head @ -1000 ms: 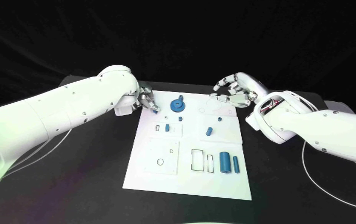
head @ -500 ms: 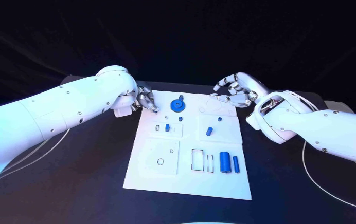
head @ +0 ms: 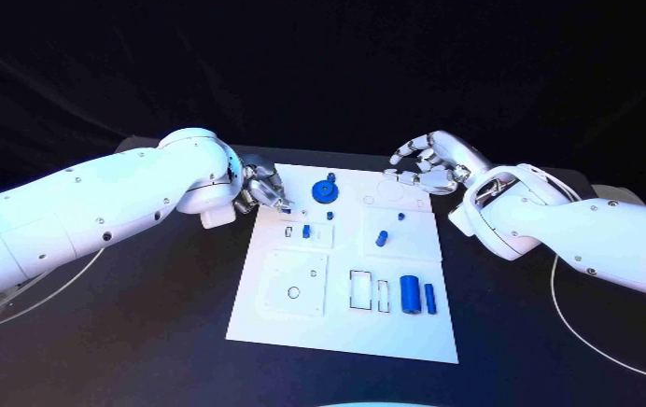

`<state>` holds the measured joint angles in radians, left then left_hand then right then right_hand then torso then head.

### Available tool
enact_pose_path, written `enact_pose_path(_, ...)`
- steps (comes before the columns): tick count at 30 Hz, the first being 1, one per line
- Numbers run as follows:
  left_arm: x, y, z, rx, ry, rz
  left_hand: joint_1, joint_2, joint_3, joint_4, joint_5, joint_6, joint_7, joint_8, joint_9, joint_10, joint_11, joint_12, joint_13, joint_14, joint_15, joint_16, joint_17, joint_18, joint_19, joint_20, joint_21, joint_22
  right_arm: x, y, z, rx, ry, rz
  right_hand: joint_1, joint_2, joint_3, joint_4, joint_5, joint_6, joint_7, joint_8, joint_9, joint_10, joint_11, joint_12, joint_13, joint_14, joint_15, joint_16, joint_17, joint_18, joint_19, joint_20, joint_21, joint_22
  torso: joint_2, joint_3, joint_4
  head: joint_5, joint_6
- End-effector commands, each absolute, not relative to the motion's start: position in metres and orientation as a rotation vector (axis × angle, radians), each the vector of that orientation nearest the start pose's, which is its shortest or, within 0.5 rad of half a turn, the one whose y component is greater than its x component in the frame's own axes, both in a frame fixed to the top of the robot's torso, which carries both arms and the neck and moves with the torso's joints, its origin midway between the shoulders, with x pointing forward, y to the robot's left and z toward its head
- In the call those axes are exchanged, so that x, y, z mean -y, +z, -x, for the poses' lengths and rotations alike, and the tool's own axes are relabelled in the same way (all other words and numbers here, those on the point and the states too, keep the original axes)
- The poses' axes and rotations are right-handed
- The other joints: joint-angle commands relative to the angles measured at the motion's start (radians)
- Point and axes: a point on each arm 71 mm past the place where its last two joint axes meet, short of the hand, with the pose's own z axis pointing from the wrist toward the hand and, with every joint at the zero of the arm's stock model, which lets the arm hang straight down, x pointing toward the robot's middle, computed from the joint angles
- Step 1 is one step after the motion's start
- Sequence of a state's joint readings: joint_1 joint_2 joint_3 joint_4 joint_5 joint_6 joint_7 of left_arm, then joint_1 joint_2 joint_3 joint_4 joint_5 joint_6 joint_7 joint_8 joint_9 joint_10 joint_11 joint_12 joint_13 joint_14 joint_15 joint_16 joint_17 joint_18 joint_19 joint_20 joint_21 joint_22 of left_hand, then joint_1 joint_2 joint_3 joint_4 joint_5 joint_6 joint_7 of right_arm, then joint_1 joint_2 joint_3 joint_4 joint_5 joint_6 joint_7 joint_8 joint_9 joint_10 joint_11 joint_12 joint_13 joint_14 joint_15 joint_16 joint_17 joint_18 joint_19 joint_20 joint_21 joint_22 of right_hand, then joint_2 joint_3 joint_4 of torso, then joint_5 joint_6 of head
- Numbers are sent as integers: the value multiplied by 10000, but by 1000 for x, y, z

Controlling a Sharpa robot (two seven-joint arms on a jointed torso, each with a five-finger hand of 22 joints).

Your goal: Assemble the parts on the task board

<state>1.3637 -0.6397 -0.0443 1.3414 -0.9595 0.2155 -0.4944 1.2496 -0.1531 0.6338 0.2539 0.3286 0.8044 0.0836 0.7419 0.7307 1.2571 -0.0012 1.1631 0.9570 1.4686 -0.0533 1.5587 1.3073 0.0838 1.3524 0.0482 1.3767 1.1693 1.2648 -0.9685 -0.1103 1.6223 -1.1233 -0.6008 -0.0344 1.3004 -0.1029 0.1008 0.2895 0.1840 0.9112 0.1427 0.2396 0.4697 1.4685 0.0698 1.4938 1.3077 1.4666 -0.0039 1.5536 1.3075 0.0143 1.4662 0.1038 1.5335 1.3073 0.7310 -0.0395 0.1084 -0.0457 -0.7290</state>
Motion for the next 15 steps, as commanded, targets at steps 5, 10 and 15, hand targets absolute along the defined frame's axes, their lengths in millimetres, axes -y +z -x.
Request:
enact_pose_path(5, -160, -167, -516, -22702, -5382, 1508, -269, -54, 1546, -1401, 35, 5, -99, 159, 83, 124, -11, 189, 177, 935, -78, -27, 2350, 5, 29, -60, 99, 83, 243, -159, -471, -14971, 7563, -2090, 50, 60, -29, -18, 28, -89, 13, 45, 9, 322, -71, -42, 1821, 850, -42, -65, 1731, -19, 783, -56, -58, 2297, -45, 9, 65, 8, -90)
enact_pose_path(10, -158, -173, -511, -22758, -5200, 1090, -353, -85, 1588, -1423, 28, 7, -115, 220, 83, 161, -23, 256, 240, 940, -88, -19, 2365, -6, 60, -70, 126, 137, 243, -160, -471, -14985, 7565, -2087, 50, 60, -29, -18, 28, -89, 13, 45, 9, 322, -71, -42, 1821, 850, -42, -65, 1731, -19, 783, -56, -58, 2297, -35, 2, 48, 48, -98)
enact_pose_path(15, -155, -179, -507, -22907, -4875, 542, -459, -104, 1623, -1430, 13, 28, -139, 296, 82, 222, -42, 346, 325, 949, -104, -4, 2392, -16, 90, -82, 152, 188, 243, -160, -471, -14997, 7569, -2085, 53, 55, -37, -14, 52, -92, 13, 52, 16, 321, -71, -44, 1819, 849, -42, -67, 1725, -17, 779, -57, -65, 2291, -23, 7, 29, 79, -117)
